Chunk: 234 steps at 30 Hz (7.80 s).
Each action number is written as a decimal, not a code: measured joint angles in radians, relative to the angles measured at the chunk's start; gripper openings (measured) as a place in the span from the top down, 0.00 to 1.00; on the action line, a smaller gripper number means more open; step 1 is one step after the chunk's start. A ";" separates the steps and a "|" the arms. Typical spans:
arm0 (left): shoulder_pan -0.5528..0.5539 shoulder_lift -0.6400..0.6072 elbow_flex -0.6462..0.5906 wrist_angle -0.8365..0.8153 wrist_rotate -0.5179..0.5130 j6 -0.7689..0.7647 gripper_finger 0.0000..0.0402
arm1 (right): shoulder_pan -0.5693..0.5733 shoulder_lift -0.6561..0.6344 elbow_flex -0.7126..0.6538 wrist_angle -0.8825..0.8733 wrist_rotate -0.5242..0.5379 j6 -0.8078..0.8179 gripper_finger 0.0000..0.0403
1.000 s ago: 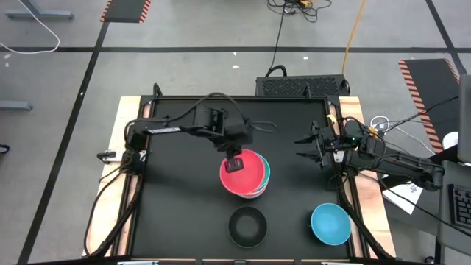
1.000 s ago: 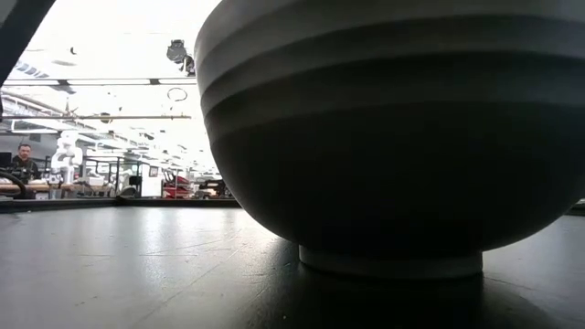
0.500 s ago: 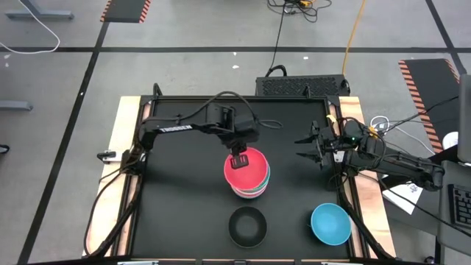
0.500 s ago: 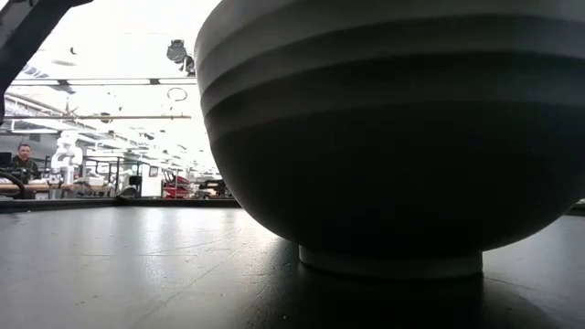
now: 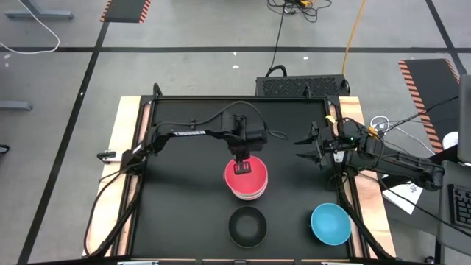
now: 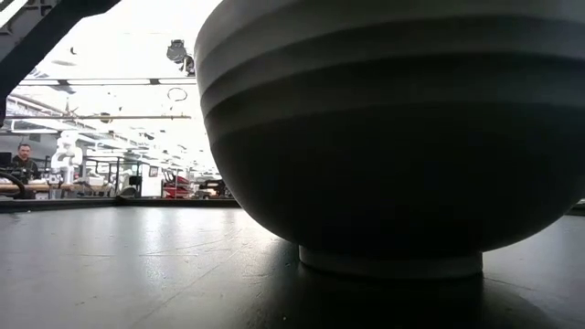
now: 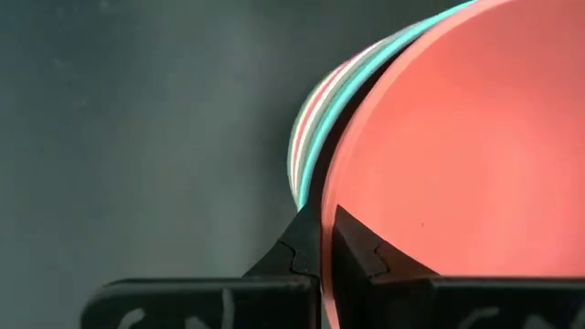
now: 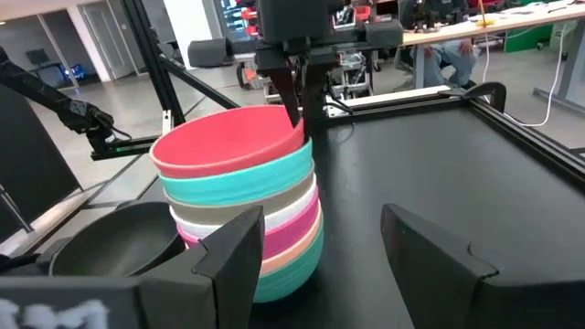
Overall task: Nest bowls inside each other
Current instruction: Stack the red bowl on top of the light blue bowl, then stack the blue bowl on top of the red bowl
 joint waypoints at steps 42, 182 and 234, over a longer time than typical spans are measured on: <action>-0.026 -0.022 -0.003 0.122 -0.149 0.128 0.57 | 0.000 0.000 0.000 -0.029 -0.003 0.034 0.47; -0.323 -1.816 -2.016 1.429 -0.399 -0.019 0.32 | 0.060 -0.090 0.158 -0.637 -0.133 0.288 0.51; -0.323 -1.816 -2.016 1.421 -0.319 -0.052 0.32 | 0.498 0.417 0.283 -0.824 -0.236 0.559 0.60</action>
